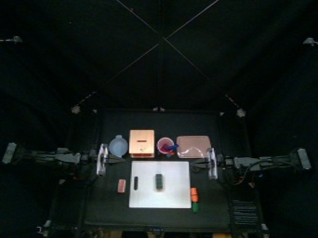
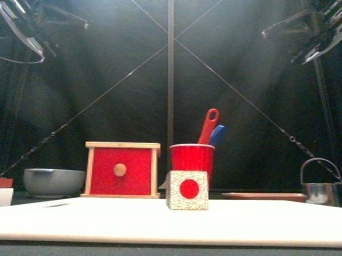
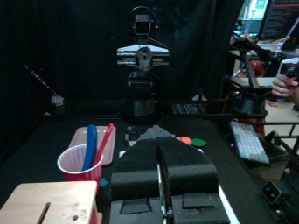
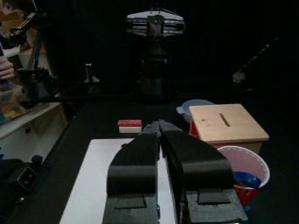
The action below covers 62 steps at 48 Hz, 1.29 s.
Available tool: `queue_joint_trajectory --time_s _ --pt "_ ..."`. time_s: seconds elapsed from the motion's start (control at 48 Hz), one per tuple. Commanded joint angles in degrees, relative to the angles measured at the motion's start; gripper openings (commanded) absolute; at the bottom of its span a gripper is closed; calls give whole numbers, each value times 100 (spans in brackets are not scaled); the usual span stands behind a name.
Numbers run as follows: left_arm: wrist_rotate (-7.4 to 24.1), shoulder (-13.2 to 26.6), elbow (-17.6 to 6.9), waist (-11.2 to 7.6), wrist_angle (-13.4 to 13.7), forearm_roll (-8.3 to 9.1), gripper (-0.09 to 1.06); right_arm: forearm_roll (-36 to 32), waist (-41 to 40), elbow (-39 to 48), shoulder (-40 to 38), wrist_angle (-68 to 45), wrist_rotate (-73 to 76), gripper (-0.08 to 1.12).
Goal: Cut the sushi into 4 pieces with the knife
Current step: Pick up the knife at its handle with right hand
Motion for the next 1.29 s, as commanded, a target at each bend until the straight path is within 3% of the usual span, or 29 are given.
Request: queue_joint_trajectory --time_s 0.021,0.292,0.458,0.583,0.771,1.042,1.292 --pt "-26 492 26 0 -281 -26 -6 79 -114 -123 193 -26 44 -1" --pt "-26 1828 -88 -114 -826 -26 -2 387 -466 -844 1283 237 114 5" --pt "0 2479 -290 -211 -1002 -18 -2 299 -712 -1784 1978 1310 105 7" --pt "9 2786 -413 -246 -1002 -9 -2 44 -835 -2487 2461 2373 88 17" --pt "18 3050 -501 -246 -1002 9 -2 -483 -800 -3226 3041 3454 97 47" --pt "18 3076 -501 -246 -1002 0 -2 -1099 -747 -4017 3885 4966 53 104" --pt "18 3085 -492 -237 -1002 0 -2 -2048 -606 -4535 4482 5854 35 102"
